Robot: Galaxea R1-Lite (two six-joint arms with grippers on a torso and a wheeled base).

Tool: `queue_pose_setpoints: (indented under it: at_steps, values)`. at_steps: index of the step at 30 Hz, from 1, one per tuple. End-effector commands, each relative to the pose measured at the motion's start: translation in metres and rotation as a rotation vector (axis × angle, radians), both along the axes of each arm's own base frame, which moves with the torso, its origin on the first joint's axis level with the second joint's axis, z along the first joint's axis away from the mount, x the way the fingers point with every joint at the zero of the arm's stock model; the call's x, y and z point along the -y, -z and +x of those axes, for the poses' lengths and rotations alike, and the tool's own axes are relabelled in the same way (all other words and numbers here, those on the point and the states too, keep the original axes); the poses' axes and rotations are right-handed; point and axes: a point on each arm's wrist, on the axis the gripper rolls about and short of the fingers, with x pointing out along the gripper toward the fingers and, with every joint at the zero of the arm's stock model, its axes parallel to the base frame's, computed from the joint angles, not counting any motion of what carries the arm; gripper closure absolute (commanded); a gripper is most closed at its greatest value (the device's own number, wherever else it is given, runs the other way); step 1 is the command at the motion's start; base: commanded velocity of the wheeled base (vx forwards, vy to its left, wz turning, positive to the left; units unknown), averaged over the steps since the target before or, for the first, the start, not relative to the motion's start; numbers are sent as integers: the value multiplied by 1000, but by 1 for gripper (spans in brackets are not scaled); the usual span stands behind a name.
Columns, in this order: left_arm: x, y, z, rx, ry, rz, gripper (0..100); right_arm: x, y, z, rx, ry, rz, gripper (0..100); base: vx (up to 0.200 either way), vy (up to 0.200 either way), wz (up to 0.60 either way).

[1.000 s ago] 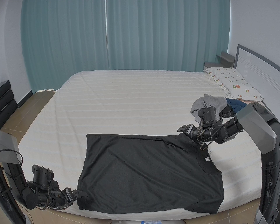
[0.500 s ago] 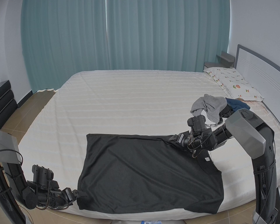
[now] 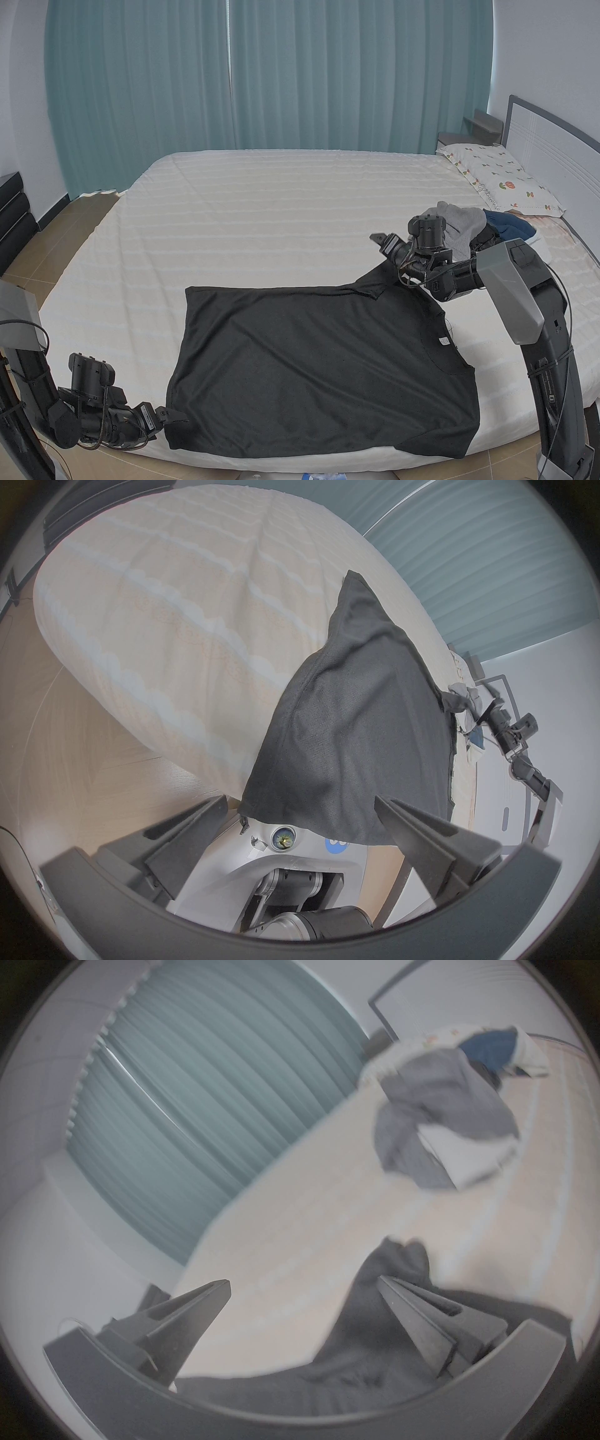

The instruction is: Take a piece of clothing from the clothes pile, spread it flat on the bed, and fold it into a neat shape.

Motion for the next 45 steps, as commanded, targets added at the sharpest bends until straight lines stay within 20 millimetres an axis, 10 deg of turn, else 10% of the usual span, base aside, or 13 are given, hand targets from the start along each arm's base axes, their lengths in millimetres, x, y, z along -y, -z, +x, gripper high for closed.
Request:
queue_pose_setpoints:
  at_steps: [1, 26, 42, 43, 45]
  values:
    - [0, 1, -4, -14, 0, 1, 0, 9, 8, 24, 220, 50, 26, 0, 0, 0, 0]
    - [0, 1, -4, -14, 0, 3, 0, -6, 41, -18, -8, -114, -45, 0, 0, 0, 0]
    - [0, 1, -4, -14, -1, 2, 0, -23, 66, -7, -70, -108, -63, 0, 0, 0, 0]
    - [0, 1, -4, -14, -1, 2, 0, -24, 66, -6, -61, -104, -60, 100, 0, 0, 0]
    - [0, 1, -4, -14, -1, 2, 0, -25, 68, -5, -57, -103, -60, 100, 0, 0, 0]
